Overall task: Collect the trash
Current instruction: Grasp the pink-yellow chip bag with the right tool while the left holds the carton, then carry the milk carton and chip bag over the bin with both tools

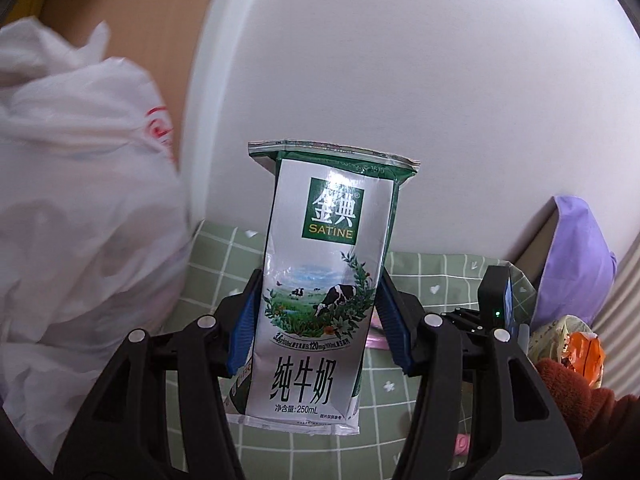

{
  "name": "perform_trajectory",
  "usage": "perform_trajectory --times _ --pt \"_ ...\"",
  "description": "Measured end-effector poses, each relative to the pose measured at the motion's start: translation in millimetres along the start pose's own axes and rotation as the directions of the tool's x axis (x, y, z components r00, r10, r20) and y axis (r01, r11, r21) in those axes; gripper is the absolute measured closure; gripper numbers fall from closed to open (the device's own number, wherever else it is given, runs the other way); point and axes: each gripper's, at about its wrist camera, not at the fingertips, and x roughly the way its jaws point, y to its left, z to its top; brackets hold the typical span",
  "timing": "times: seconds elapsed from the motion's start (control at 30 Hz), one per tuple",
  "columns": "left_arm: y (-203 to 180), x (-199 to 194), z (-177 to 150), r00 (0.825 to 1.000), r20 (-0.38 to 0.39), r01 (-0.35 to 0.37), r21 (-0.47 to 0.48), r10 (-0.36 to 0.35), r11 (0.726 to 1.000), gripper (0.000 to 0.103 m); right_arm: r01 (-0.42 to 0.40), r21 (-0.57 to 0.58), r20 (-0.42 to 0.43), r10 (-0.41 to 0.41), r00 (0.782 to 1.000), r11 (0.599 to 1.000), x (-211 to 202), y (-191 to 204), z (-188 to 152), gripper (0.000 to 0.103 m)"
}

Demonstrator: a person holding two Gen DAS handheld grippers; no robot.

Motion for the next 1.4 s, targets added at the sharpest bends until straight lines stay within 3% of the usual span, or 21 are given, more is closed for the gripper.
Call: perform_trajectory --times 0.07,0.1,0.3,0.47,0.7,0.87,0.97,1.07,1.1,1.27,1.37,1.4 --pt "6.3 -0.4 -1.7 1.0 -0.004 -0.003 -0.015 0.003 1.0 0.051 0.004 0.008 -0.001 -0.004 1.0 1.0 -5.3 0.7 -0.4 0.088" --pt "6.5 1.6 -1.9 1.0 -0.008 0.004 -0.021 -0.004 1.0 0.051 -0.009 0.025 0.002 0.009 1.0 1.0 -11.3 0.2 -0.5 0.091" --pt "-12.5 13.9 -4.3 0.996 -0.035 0.085 0.015 -0.084 0.996 0.051 -0.019 0.128 0.115 0.004 0.993 0.992 -76.1 -3.5 -11.3 0.092" --pt "-43.6 20.4 -0.4 0.986 -0.035 0.162 0.074 -0.16 0.984 0.051 0.022 0.198 0.179 -0.058 0.982 0.98 -132.0 -9.4 -25.9 0.092" --pt "-100.6 22.6 15.8 0.949 -0.013 0.312 0.162 -0.315 0.936 0.051 0.127 0.302 0.287 -0.217 0.933 0.945 -215.2 -16.6 -49.2 0.092" --pt "-156.0 21.5 32.1 0.886 -0.013 0.453 0.234 -0.463 0.86 0.051 0.254 0.371 0.319 -0.379 0.869 0.893 -279.3 -19.5 -64.5 0.092" --pt "-197.3 16.7 40.6 0.828 -0.013 0.54 0.282 -0.56 0.793 0.051 0.337 0.416 0.327 -0.485 0.811 0.845 -322.6 -22.4 -78.8 0.092" --pt "-237.7 12.1 42.9 0.759 -0.028 0.624 0.314 -0.65 0.716 0.051 0.379 0.463 0.325 -0.551 0.768 0.801 -352.3 -25.8 -93.1 0.092" --pt "-255.4 11.1 41.2 0.729 -0.044 0.657 0.325 -0.683 0.681 0.051 0.397 0.482 0.318 -0.578 0.751 0.781 -363.4 -27.7 -100.2 0.092" --pt "-313.1 14.5 24.3 0.643 -0.127 0.744 0.34 -0.755 0.576 0.051 0.442 0.566 0.276 -0.666 0.693 0.696 -397.6 -36.1 -133.1 0.092" --pt "-339.5 20.4 11.4 0.606 -0.174 0.779 0.328 -0.776 0.535 0.051 0.46 0.621 0.238 -0.712 0.661 0.635 -416.4 -45.1 -158.1 0.092" --pt "-353.0 25.6 4.7 0.586 -0.2 0.797 0.315 -0.785 0.515 0.051 0.462 0.636 0.225 -0.721 0.656 0.619 -419.7 -47.7 -164.7 0.092"
